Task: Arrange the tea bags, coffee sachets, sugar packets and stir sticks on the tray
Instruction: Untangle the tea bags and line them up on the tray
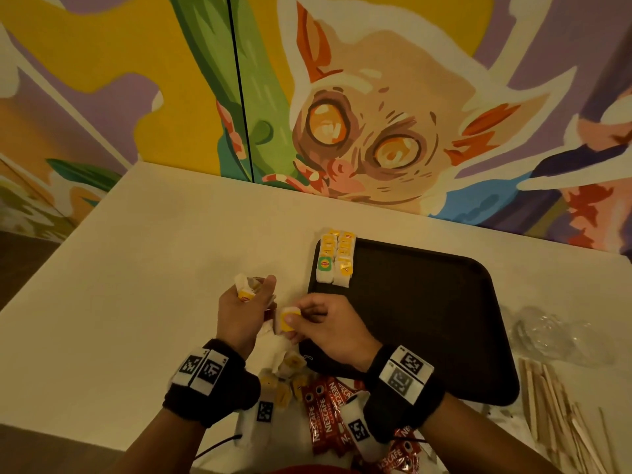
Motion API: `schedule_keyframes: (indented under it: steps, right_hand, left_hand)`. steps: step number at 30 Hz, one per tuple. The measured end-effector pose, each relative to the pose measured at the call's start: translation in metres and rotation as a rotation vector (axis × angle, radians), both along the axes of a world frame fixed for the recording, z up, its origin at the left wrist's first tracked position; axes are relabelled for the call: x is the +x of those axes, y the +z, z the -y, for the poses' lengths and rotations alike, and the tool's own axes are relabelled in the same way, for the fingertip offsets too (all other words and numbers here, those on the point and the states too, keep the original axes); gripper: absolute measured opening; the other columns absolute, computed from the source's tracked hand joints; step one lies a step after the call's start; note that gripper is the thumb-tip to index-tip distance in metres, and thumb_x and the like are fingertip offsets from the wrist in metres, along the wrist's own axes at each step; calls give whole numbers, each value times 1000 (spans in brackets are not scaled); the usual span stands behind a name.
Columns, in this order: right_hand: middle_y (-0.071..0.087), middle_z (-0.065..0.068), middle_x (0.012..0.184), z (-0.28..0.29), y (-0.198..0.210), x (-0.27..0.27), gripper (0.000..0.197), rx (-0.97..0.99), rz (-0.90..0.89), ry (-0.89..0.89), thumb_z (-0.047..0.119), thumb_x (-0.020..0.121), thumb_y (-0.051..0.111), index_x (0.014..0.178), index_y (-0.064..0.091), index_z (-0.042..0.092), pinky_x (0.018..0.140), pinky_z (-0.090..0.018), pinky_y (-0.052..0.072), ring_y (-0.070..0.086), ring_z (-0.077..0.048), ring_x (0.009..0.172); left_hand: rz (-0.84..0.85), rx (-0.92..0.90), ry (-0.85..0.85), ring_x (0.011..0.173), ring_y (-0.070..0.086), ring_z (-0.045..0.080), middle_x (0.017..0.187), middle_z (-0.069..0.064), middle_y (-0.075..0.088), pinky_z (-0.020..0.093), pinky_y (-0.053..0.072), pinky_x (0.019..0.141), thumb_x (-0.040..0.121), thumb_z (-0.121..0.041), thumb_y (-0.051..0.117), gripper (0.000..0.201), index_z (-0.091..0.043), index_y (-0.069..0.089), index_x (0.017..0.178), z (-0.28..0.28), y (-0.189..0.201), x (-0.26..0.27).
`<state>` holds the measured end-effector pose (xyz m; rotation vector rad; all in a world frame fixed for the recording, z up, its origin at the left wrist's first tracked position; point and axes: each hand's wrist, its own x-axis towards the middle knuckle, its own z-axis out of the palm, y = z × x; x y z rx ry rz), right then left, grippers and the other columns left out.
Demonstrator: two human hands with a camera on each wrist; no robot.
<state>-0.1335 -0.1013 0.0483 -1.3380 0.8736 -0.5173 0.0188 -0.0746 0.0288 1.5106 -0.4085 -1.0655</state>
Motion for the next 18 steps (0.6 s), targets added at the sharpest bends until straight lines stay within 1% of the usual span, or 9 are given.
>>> schedule_keyframes:
  steps: [3,6,7,9,11,13,14,16,18]
  right_hand:
    - [72,-10,87,5,3,-8,11,-18,-15,22,5,92,63,101,70,4,72,-25,59,71,-15,73]
    - [73,-5,88,9,5,-15,15,-27,-12,41,3,92,63,104,71,2,74,-25,58,71,-16,76]
    - [73,-5,88,9,6,-17,15,-41,-8,40,3,91,64,104,71,3,73,-24,58,71,-17,77]
    - [74,-6,86,11,8,-20,14,-67,-1,38,2,89,67,102,72,3,71,-24,58,71,-18,76]
    - [74,-8,84,12,11,-22,14,-74,5,35,3,87,70,100,72,0,68,-24,58,71,-18,74]
    - [73,-9,82,14,14,-23,18,-71,1,25,7,84,72,99,71,-2,67,-25,59,72,-19,72]
    - [73,-9,82,14,15,-23,21,-68,-4,25,11,82,73,99,71,-1,66,-26,59,72,-19,71]
    - [73,-11,81,14,16,-25,23,-64,-14,33,16,80,75,96,71,0,67,-27,60,72,-20,70]
    - [73,-14,80,13,16,-27,21,-61,-15,36,12,81,76,94,69,-2,66,-26,59,72,-20,68]
  left_hand:
    - [21,-17,-94,69,61,21,81,12,64,29,54,56,90,-14,65,12,-1,63,90,-5,5,9]
    - [131,-84,-301,60,58,22,94,16,70,30,48,49,92,-8,62,9,-3,69,96,-10,17,15]
    - [163,-103,-369,55,54,22,92,18,69,28,44,46,91,-8,62,10,-6,70,97,-11,21,16]
    - [233,-119,-500,51,46,20,76,20,64,25,38,44,89,-10,65,10,-11,72,97,-12,29,18]
    - [317,-118,-636,51,48,11,67,2,63,22,40,46,87,-14,68,12,-17,74,97,-13,36,18]
    - [388,-117,-741,52,52,1,69,-12,67,15,41,50,85,-15,70,15,-17,74,100,-12,42,15]
    - [407,-110,-772,53,53,-1,70,-14,68,13,41,50,85,-16,71,16,-17,74,101,-11,44,15]
    - [438,-96,-810,55,54,2,79,-9,70,17,43,50,83,-19,73,17,-20,74,101,-10,47,17]
    - [478,-95,-849,58,56,4,93,-5,72,19,45,51,82,-22,75,19,-23,73,100,-9,51,20]
